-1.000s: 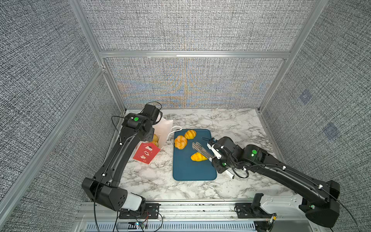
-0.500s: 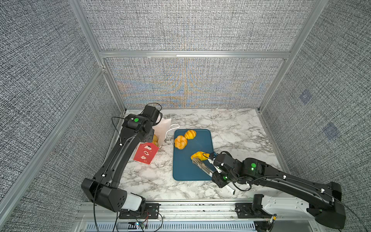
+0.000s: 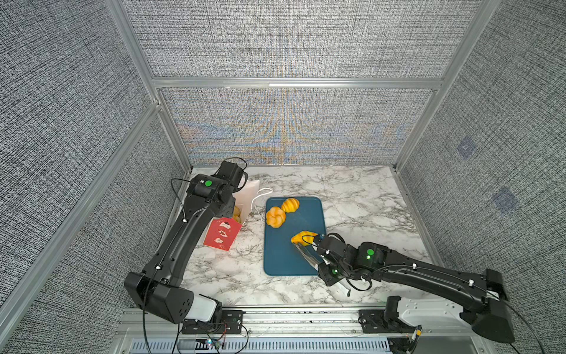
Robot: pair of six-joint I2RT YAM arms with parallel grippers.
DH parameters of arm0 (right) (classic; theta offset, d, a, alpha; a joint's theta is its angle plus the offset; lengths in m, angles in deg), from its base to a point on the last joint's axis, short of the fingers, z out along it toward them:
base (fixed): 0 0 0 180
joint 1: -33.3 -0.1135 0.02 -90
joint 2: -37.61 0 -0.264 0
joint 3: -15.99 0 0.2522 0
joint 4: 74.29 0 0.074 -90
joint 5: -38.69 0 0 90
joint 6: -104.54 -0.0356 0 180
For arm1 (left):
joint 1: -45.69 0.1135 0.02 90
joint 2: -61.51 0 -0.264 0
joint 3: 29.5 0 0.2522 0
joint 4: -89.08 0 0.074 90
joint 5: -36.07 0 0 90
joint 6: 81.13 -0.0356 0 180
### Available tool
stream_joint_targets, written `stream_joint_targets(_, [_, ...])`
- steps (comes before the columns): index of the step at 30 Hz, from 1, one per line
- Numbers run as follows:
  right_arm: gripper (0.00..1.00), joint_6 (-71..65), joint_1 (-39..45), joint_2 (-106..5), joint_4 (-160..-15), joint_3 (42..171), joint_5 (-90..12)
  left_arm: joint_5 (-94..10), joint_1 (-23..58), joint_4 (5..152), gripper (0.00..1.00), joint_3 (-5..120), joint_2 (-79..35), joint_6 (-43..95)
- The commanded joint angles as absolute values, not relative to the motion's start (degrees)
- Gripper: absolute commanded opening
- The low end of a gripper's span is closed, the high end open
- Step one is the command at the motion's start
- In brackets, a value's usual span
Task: Pack bread into a paper bag
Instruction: Adjust the fake bread on the plate.
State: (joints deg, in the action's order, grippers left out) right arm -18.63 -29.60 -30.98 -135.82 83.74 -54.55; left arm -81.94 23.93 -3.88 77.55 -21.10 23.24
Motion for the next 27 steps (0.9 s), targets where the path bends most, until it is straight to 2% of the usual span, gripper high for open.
stream_joint_targets(1, [0.33,-17.5,-28.9,-32.0,-133.6,84.3,-56.1,-82.6,23.9,-3.0,0.02,77.7,-21.1,22.9])
stream_joint_targets(16, [0.33,-13.3,-23.0,-33.4,-133.1,85.3,-55.5,-83.3,23.9,-2.8,0.02,77.5,-21.0,22.9])
stream_joint_targets(27, [0.33,-13.1,-22.8,-33.4,-132.8,84.9,-55.3,-84.1,23.9,-3.0,0.02,77.2,-20.6,23.0])
